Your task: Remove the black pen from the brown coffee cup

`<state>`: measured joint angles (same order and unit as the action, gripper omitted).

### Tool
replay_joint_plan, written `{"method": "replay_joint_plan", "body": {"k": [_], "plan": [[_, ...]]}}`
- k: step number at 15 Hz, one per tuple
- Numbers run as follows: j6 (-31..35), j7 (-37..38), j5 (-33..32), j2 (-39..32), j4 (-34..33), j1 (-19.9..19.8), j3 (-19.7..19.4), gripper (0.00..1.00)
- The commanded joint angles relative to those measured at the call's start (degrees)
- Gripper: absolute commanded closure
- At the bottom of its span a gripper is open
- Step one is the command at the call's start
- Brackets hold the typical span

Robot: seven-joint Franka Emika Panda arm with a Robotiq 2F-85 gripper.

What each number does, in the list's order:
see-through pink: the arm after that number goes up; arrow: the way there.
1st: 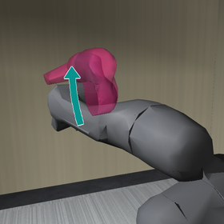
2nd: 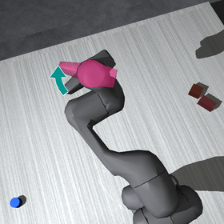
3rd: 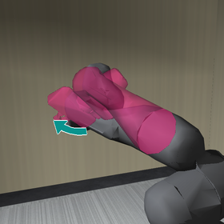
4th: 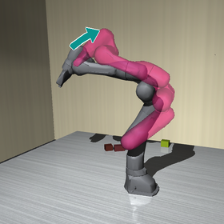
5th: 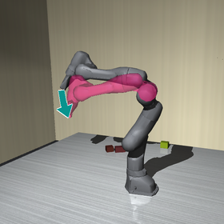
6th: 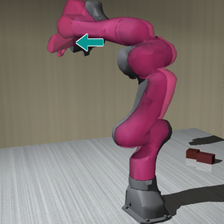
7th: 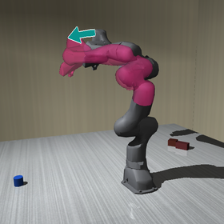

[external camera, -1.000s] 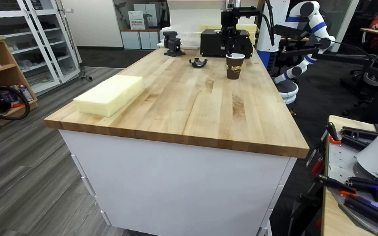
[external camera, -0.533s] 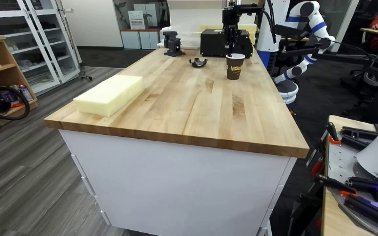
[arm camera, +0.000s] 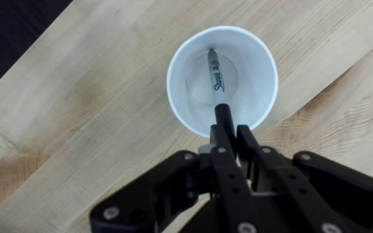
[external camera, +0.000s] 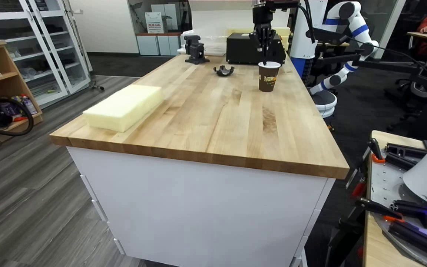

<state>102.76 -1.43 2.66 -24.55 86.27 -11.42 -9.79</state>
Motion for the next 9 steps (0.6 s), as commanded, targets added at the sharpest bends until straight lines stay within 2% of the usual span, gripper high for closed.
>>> {"method": "replay_joint_plan", "body": {"k": [1,9], "plan": [[-4.32,1.9,-2.13,2.14,-1.46,0.44,0.13,0.97],[-7.92,5.95,-6.92,9.01,-1.96,4.1,1.21,0.97]]}}
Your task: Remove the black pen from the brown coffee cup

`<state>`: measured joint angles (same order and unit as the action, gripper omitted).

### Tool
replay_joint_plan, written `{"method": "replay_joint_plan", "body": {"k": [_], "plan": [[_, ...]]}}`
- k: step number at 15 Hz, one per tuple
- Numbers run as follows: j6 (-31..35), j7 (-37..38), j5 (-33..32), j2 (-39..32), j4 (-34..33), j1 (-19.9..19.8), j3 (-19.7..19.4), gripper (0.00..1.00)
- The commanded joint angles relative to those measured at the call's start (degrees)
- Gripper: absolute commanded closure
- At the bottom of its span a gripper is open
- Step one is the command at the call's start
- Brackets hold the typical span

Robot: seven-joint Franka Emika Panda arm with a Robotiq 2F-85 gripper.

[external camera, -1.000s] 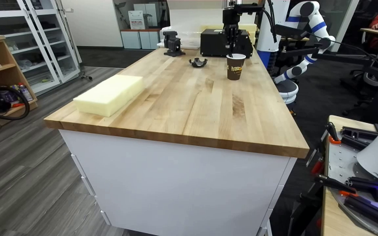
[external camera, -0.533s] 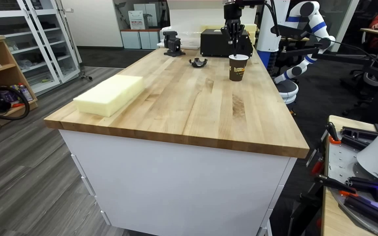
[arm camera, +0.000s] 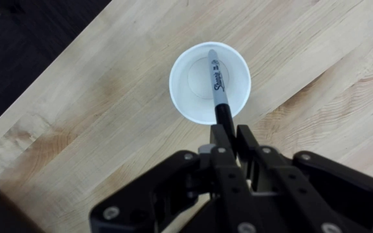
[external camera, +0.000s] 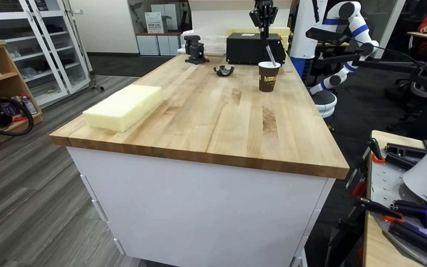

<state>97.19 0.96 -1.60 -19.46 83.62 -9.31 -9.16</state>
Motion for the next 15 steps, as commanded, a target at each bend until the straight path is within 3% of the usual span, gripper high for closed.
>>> {"method": "replay_joint_plan", "body": {"k": [1,8,11,15], "plan": [[-1.96,4.4,-3.36,4.93,0.68,2.84,0.99,0.97],[7.37,8.83,-4.47,8.48,4.38,8.88,6.02,0.97],[13.25,10.48,-3.01,8.25,9.29,10.93,8.26,0.97],[16.36,12.68,-1.45,9.17,17.86,13.85,11.34,0.97]]}}
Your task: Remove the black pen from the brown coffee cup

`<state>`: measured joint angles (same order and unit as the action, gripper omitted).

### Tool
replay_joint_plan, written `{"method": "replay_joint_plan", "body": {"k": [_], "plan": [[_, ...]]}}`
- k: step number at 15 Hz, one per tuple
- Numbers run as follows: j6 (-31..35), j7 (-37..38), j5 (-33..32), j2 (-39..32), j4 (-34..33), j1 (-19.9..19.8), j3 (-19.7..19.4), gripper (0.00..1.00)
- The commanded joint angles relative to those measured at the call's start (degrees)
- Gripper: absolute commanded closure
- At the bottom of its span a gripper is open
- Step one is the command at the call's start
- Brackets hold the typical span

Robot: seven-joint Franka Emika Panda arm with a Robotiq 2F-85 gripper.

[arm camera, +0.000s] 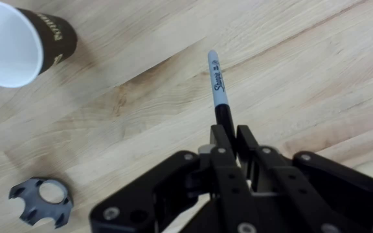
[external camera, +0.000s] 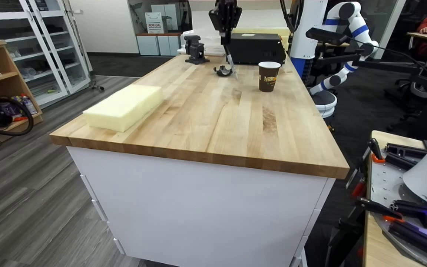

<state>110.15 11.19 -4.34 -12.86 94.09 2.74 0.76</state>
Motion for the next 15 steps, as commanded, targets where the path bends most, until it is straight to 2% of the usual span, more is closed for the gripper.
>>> {"method": "replay_joint_plan", "body": {"k": [1,5,6,8,11,15], "plan": [[4.39,3.16,1.63,2.82,9.41,2.54,2.14,0.97],[7.3,6.69,2.02,4.3,16.13,5.87,4.87,0.97],[7.76,8.55,0.53,5.17,17.78,6.96,5.28,0.63],[8.7,12.84,-3.3,6.9,20.86,9.0,5.76,0.56],[9.69,21.01,-11.45,10.44,25.55,11.01,6.28,0.37],[8.54,30.15,-17.53,15.95,31.34,10.64,7.72,0.11]]}}
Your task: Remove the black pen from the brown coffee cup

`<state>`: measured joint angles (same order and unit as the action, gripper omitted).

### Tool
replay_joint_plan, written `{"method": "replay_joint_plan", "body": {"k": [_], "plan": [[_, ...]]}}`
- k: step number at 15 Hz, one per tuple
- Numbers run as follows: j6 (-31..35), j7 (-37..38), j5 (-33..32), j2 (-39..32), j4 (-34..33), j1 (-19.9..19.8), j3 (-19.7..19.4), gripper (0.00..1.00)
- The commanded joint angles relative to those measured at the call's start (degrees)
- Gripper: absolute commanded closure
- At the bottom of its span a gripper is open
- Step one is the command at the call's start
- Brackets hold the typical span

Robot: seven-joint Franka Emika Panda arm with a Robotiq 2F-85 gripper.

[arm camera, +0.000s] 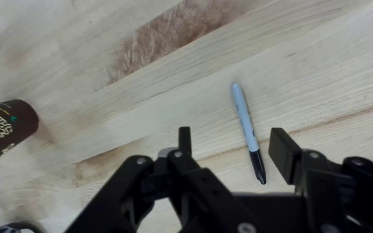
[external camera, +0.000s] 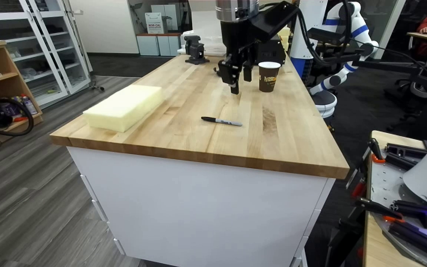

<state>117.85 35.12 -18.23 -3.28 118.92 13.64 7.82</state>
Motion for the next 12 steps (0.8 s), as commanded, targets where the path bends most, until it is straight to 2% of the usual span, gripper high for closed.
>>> {"method": "replay_joint_plan", "body": {"k": [1,4,5,12], "plan": [[0.67,7.7,-4.39,7.9,7.99,-0.68,0.92,0.04],[0.1,10.96,-5.29,12.07,11.13,-1.89,1.42,0.0],[-0.2,7.66,-3.7,7.09,6.79,-1.87,1.75,0.0],[-0.2,7.75,-3.68,7.06,7.13,-2.08,2.12,0.0]]}}
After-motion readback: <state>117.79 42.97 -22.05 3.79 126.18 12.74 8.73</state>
